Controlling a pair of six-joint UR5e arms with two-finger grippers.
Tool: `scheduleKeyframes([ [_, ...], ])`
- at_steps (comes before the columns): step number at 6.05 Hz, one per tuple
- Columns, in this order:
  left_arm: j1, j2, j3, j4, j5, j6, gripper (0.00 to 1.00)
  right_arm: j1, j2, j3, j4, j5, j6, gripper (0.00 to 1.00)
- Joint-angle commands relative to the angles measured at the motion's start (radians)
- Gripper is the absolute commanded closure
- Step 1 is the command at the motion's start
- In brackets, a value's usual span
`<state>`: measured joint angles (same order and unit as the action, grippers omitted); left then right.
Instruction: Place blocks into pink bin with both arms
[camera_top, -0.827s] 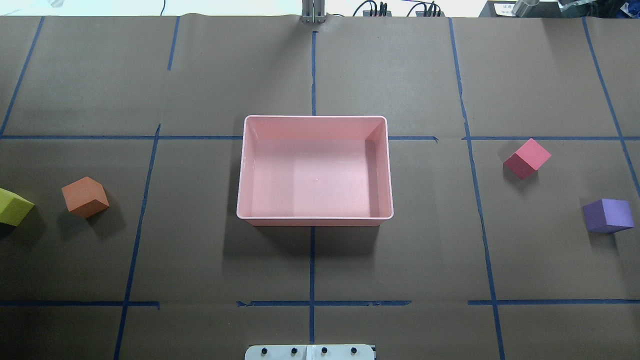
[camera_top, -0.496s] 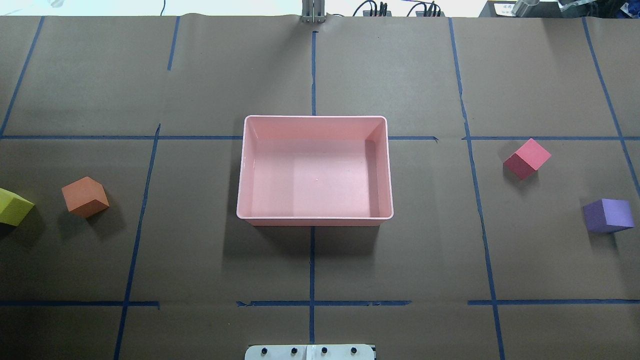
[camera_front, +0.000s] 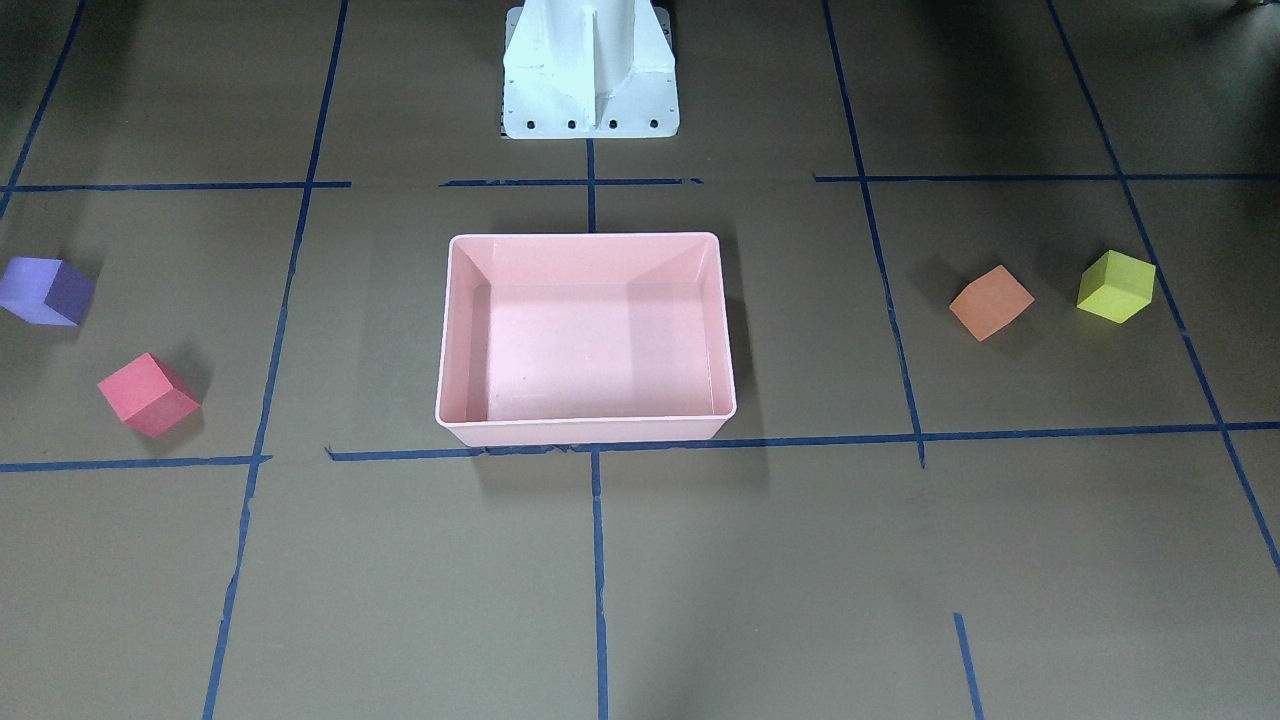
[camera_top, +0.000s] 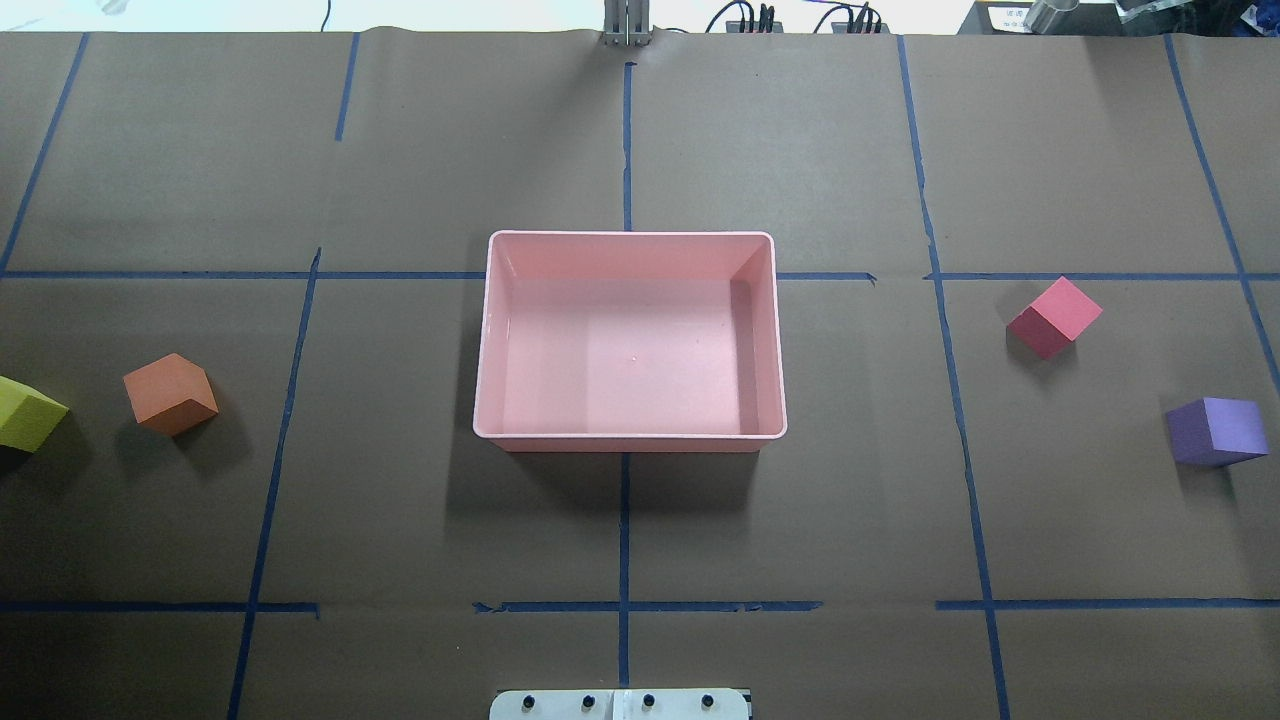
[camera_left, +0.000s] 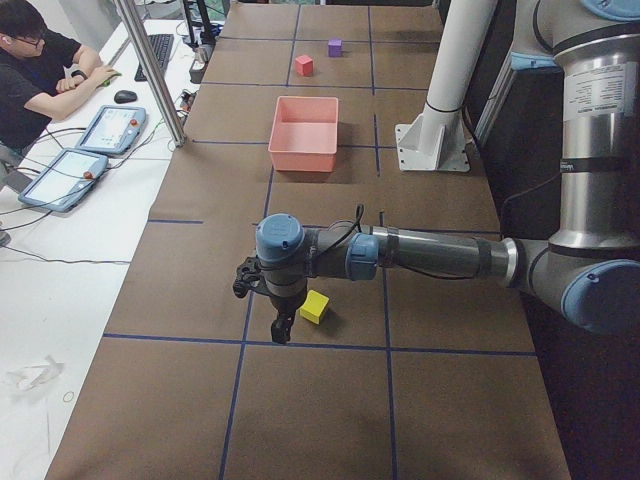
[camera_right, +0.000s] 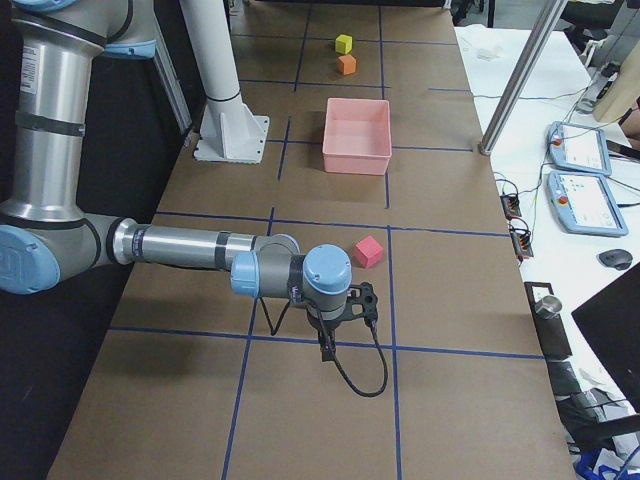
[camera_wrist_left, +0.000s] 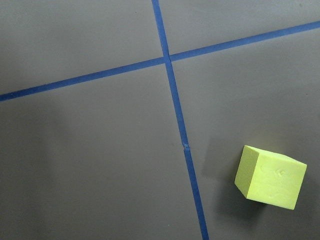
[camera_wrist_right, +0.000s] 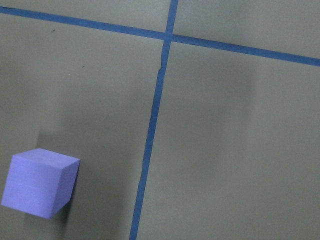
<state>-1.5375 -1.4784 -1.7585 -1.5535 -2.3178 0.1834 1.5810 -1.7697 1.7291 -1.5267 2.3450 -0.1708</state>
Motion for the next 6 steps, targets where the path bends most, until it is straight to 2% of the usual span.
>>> scheduleKeyframes([
  [1, 0.002, -0.003, -0.002, -0.060, -0.079, 0.008, 0.00, -0.001, 0.027, -0.008, 0.004, 0.002, 0.008, 0.00],
  [2, 0.011, -0.003, 0.005, -0.091, -0.174, 0.010, 0.00, -0.001, 0.026, -0.006, 0.022, 0.005, 0.005, 0.00],
  [3, 0.093, 0.012, 0.011, -0.127, -0.204, -0.013, 0.00, -0.004, 0.029, -0.017, 0.066, 0.008, 0.004, 0.00],
  [4, 0.146, 0.012, 0.014, -0.144, -0.192, -0.065, 0.00, -0.004, 0.029, -0.023, 0.107, 0.011, 0.008, 0.00],
  [5, 0.192, 0.015, 0.030, -0.216, -0.190, -0.109, 0.00, -0.004, 0.029, -0.023, 0.109, 0.013, 0.010, 0.00],
  [6, 0.232, 0.030, 0.056, -0.323, -0.139, -0.146, 0.00, -0.006, 0.029, -0.023, 0.109, 0.011, 0.010, 0.00],
])
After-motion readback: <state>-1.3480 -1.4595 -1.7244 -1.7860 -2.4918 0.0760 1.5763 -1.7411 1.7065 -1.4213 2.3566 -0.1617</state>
